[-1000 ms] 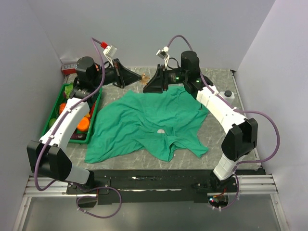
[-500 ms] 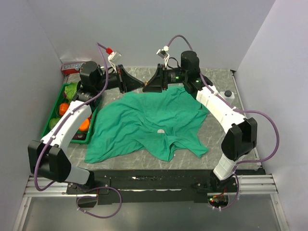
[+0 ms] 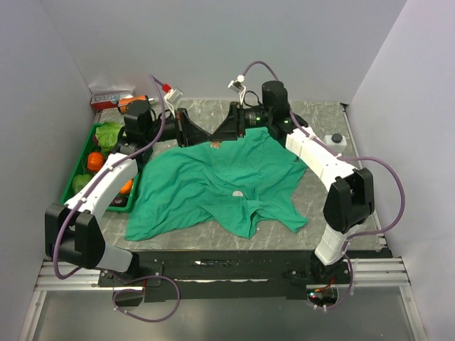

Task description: Remove the brooch from the garment

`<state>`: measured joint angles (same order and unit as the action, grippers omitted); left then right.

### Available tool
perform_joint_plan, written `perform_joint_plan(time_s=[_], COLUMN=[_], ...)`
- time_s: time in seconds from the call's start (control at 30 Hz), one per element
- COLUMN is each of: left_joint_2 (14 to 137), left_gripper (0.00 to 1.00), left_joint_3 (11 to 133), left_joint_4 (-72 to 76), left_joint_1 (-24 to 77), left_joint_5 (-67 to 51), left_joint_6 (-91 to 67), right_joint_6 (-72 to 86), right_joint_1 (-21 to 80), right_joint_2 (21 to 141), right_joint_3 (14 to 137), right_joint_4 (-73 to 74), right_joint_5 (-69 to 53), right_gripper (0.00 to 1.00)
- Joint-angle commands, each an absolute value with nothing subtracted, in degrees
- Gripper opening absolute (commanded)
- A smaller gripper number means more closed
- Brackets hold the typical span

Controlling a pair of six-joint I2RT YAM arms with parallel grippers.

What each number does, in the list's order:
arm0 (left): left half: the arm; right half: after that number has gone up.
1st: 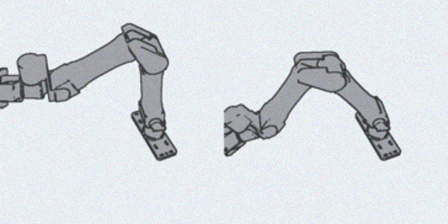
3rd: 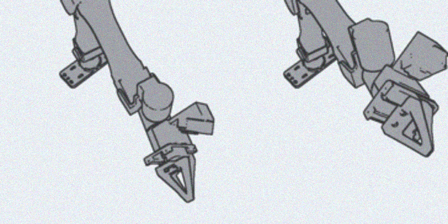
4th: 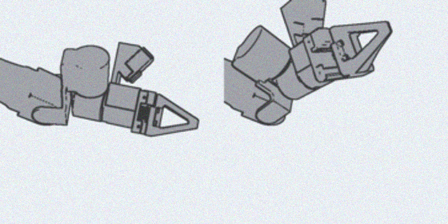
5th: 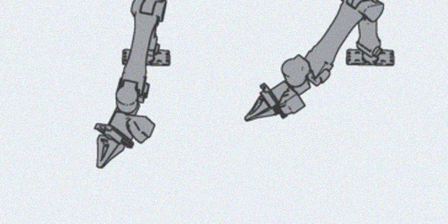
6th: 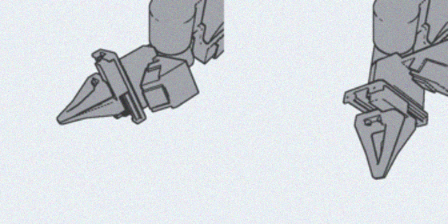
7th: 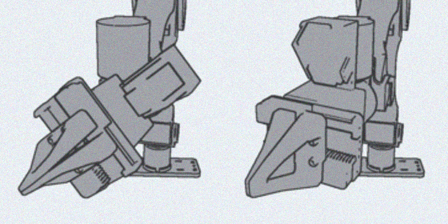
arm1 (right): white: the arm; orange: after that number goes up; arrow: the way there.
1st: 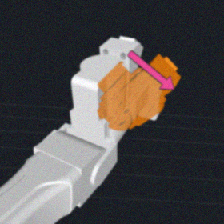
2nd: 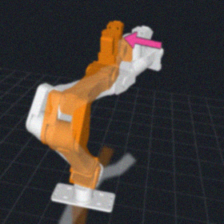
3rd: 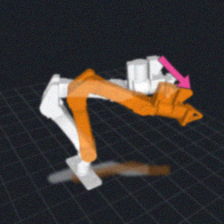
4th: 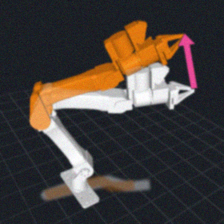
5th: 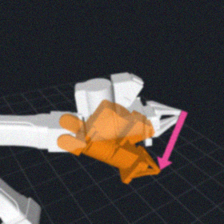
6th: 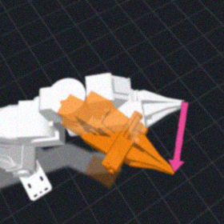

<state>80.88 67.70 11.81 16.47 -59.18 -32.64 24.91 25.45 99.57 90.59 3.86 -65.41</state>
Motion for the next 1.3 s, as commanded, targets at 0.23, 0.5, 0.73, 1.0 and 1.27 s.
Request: perform_joint_plan(time_s=[0.23,0.5,0.73,1.0,1.27], left_joint_2=[85.2,91.0,94.6,95.4,96.5], left_gripper=[0.01,0.01,0.01,0.01,0.01], left_joint_3=[62.3,61.6,58.8,58.0,59.2], left_joint_4=[16.1,17.9,31.9,43.1,41.7], left_joint_1=[16.6,16.4,16.1,16.1,16.2], left_joint_5=[-65.6,-73.5,-75.9,-75.1,-74.5], left_joint_6=[-38.7,-42.6,-54.0,-59.9,-59.7], right_joint_6=[30.7,30.8,12.9,6.8,8.3], right_joint_1=[24.3,20.3,15.4,16.5,19.8], right_joint_2=[105.8,106.8,101.6,94.2,90.8], right_joint_3=[91.1,93.2,88.0,77.8,74.5], right_joint_4=[-6.0,-9.3,11.1,16.5,14.0], right_joint_5=[-69.2,-71.2,-71.1,-71.2,-70.9], right_gripper=[0.51,0.55,0.53,0.52,0.54])
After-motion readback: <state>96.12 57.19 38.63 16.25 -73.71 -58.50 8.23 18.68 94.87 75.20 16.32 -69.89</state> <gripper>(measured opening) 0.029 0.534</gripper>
